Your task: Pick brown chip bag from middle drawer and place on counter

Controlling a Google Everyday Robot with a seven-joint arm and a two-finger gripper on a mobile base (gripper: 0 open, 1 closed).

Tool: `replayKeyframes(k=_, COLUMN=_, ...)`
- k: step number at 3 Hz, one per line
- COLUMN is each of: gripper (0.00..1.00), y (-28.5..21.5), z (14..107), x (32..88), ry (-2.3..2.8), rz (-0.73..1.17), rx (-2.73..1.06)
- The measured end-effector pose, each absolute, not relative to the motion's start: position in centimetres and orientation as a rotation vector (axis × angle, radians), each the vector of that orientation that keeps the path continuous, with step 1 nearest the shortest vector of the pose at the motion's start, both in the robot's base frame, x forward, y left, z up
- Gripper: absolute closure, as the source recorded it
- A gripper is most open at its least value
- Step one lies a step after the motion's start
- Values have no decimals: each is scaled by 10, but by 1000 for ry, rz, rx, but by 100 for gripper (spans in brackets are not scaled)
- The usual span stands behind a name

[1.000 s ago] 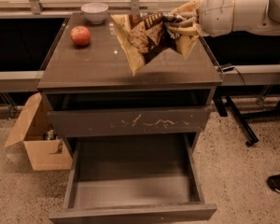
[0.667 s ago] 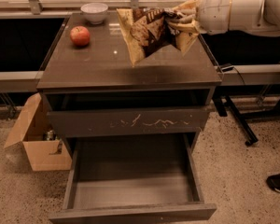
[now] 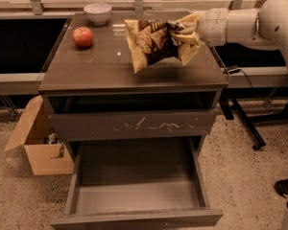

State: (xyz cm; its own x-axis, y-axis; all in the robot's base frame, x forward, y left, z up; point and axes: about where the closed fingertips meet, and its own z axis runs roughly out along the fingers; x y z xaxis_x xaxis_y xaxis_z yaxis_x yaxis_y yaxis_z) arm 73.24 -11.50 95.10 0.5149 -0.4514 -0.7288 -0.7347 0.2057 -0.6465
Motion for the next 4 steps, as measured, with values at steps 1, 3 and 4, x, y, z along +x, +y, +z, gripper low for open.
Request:
replayKeyframes(k=1, gripper=82, y=-115, z=938, x=733, ry=1125, rz=288, rx=-1422)
replayKeyframes(k=3, gripper=34, y=-125, z=938, x=726, ry=1111, rz=284, rx=-1397)
replayKeyframes(k=4, gripper=4, y=-139, z=956, x=717, ry=1066, rz=249, rx=-1361)
